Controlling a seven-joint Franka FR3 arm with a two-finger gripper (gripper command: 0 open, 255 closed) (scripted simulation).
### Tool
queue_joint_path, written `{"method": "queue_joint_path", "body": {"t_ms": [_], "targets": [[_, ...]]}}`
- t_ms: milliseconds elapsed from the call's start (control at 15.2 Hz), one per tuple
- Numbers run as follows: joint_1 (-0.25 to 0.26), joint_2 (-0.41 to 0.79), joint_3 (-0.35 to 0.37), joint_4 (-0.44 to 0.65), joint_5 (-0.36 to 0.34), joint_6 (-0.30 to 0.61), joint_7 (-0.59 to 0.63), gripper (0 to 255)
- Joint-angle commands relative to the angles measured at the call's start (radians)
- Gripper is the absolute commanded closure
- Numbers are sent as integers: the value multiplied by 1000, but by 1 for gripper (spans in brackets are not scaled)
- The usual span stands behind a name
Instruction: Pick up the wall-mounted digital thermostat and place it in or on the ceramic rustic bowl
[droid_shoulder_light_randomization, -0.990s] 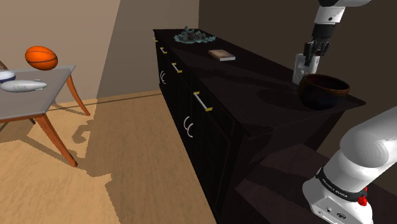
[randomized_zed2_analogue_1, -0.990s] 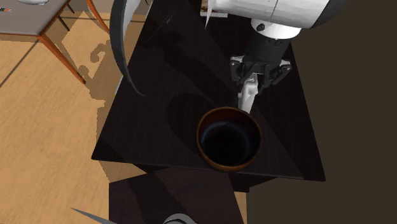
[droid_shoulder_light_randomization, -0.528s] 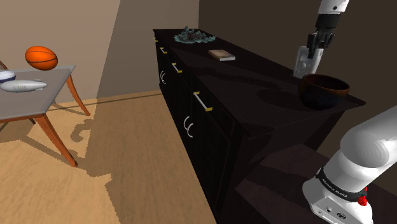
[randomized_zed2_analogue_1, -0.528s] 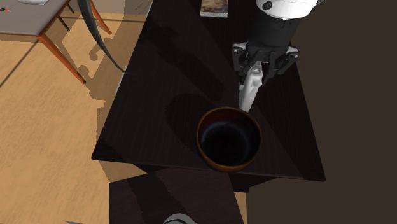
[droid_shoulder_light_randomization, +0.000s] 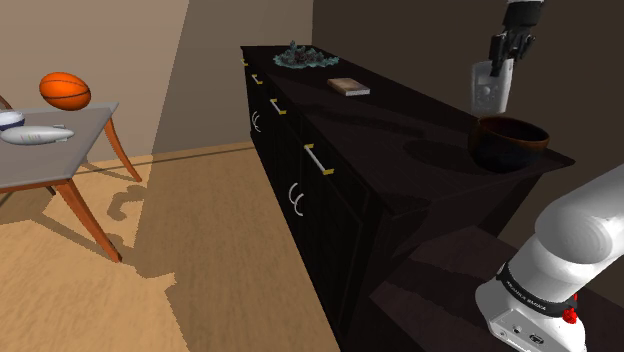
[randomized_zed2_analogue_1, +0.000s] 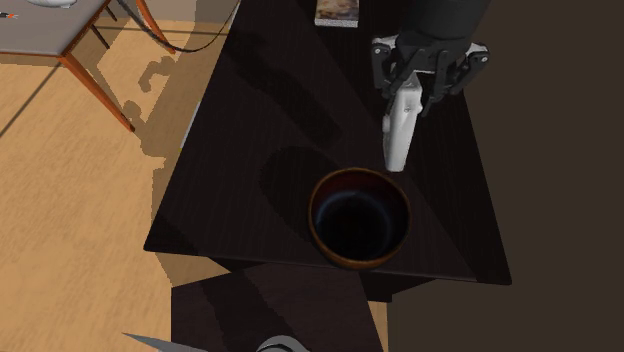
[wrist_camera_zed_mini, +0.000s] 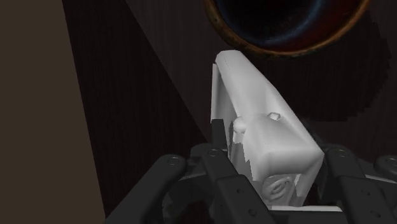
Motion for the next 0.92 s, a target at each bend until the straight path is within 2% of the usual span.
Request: {"method": "queue_joint_path", "body": {"t_ms": [0,792,858], "targets": [[1,8,-1,37,2,-29,-5,255],[6,89,-10,284,24,-198,-34,255],[7,52,2,259,13,-209,-22,255]]}}
